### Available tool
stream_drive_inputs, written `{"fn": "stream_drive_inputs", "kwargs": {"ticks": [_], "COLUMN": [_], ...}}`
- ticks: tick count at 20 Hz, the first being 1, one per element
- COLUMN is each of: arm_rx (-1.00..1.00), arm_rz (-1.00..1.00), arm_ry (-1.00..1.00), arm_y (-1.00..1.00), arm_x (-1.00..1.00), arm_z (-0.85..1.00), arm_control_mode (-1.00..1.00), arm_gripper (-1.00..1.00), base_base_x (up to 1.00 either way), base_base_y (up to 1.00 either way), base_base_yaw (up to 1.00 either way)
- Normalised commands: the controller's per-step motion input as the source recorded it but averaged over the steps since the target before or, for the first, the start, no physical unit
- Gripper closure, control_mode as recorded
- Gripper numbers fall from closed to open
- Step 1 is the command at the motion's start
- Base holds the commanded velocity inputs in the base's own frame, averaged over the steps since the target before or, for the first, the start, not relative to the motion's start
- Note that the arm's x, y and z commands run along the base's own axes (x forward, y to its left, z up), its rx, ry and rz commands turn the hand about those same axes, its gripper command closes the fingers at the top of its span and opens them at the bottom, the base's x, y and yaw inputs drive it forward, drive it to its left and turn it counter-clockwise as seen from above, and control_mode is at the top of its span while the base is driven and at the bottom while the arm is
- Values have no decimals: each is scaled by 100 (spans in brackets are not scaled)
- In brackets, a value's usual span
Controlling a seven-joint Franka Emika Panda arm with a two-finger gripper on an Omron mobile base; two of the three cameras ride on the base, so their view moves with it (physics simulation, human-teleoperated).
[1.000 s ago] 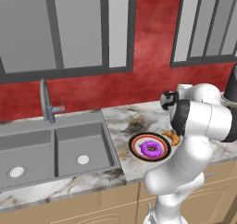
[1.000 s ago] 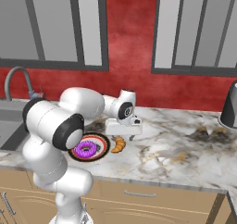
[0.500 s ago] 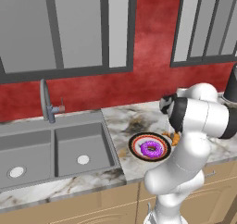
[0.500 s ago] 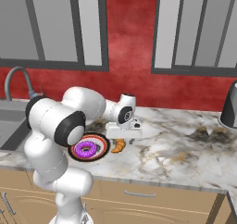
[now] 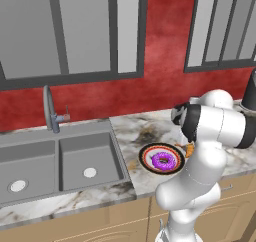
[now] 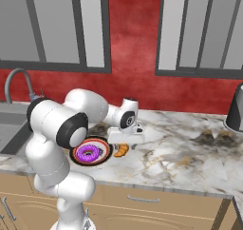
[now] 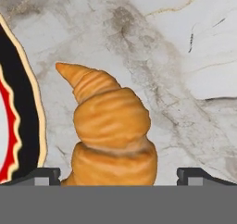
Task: Place the pastries on the plates.
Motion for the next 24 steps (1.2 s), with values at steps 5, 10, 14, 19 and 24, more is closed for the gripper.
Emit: {"fn": "stream_drive_inputs", "kwargs": {"ticks": [5, 10, 14, 19, 24], "arm_rx": [0, 0, 0, 0, 0], "arm_rz": [0, 0, 0, 0, 0], "arm_ry": [0, 0, 0, 1, 0], "arm_y": [0, 0, 0, 0, 0], "arm_x": [0, 0, 0, 1, 0], "arm_z": [-11, -5, 0, 19, 74], "arm_control_mode": [-100, -100, -100, -100, -100], "arm_gripper": [100, 100, 100, 100, 100], "base_base_x": [0, 0, 0, 0, 0], "base_base_y": [0, 0, 0, 0, 0], "base_base_yaw": [0, 0, 0, 0, 0]}}
